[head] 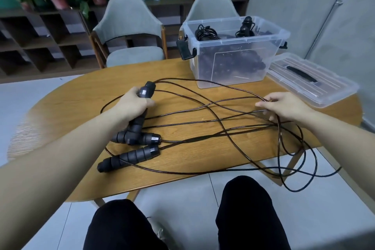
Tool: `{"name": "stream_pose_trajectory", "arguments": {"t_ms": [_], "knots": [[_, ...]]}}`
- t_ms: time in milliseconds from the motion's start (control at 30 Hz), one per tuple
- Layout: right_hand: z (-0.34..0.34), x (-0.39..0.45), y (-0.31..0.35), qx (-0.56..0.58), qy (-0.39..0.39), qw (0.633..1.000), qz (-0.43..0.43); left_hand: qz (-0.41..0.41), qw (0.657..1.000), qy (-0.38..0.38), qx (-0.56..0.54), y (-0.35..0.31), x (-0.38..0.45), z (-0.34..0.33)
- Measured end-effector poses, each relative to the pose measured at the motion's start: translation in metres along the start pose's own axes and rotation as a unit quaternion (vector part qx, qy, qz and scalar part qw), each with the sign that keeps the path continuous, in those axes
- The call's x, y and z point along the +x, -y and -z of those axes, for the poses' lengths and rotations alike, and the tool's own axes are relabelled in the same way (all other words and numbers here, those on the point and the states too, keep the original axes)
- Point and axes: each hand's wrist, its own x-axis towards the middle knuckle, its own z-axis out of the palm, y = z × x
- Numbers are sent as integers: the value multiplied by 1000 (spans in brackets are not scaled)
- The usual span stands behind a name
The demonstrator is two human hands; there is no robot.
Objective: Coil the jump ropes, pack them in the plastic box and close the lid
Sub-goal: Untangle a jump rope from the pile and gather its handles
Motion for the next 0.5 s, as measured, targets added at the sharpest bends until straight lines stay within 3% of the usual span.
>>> {"name": "stream_pose_trajectory", "arguments": {"t_ms": [67, 233, 400, 500], "knots": [[1, 0, 3, 25, 16, 999, -17, -54, 989, 7, 137, 0, 1, 4], [-6, 19, 7, -98, -51, 994, -18, -145, 909, 0, 392, 4, 9, 15], [-23, 37, 11, -182, -32, 982, -28, -189, 853, 52, 484, 6, 21, 5], [-40, 40, 15, -215, -43, 976, -9, -192, 848, 87, 487, 13, 28, -3]]}}
